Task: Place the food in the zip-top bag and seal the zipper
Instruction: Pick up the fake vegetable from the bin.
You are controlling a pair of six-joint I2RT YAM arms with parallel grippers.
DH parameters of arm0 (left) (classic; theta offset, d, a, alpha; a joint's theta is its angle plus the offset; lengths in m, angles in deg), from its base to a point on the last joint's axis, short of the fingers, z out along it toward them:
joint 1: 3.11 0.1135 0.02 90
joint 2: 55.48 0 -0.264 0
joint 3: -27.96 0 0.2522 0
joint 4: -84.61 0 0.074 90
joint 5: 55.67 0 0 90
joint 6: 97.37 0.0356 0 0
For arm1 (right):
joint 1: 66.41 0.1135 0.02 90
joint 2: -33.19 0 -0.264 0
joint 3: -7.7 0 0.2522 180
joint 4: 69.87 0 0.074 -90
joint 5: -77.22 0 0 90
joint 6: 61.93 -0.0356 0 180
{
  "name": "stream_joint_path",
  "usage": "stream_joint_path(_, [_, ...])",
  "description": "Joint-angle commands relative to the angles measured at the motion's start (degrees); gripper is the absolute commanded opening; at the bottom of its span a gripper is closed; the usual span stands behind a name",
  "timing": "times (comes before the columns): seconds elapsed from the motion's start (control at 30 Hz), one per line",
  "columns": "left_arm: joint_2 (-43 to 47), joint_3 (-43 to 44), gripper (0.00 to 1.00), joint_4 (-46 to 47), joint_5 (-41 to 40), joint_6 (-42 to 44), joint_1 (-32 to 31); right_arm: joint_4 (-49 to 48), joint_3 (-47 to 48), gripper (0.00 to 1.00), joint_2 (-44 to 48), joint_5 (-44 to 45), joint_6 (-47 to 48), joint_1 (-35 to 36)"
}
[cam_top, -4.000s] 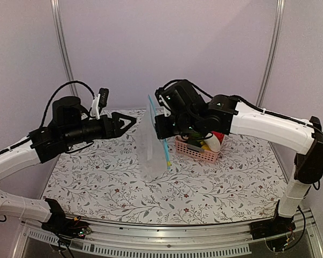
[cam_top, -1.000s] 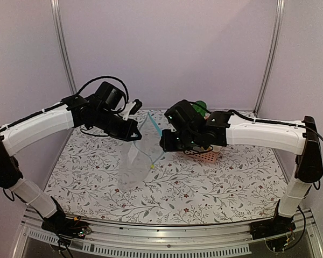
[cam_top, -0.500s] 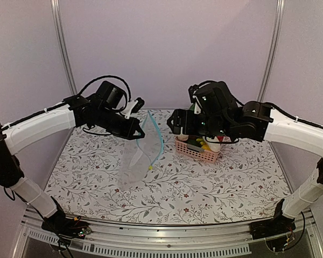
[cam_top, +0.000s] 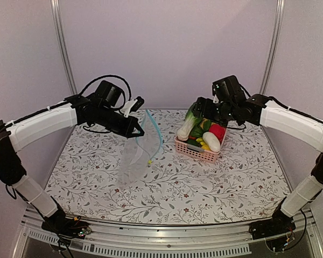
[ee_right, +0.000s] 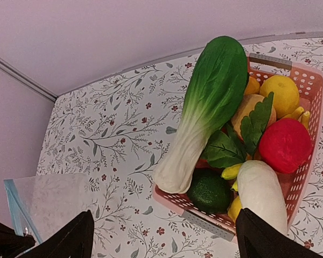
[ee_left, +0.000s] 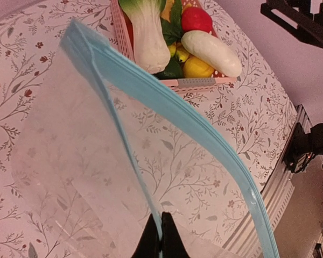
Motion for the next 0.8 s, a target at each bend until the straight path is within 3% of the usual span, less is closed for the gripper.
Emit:
stream_joint_path(0.0, [3.1, -2.5, 0.00, 1.4, -0.5, 1.6, 1.2, -4.3, -0.4, 0.91, -5.7, -5.9, -2.8, -3.1])
stream_joint_path(0.47, [4.2, -3.6, 0.00, 2.2, 0.2, 0.8, 1.4, -12.0, 6.3, 0.82, -24.3, -8.1, -8.0, -7.8])
stream_joint_path(0.77, [4.3, -3.7, 0.00, 2.4, 1.0, 0.1, 2.5, -16.5, 9.3, 0.69, -31.0, -12.7, -11.5, -9.4])
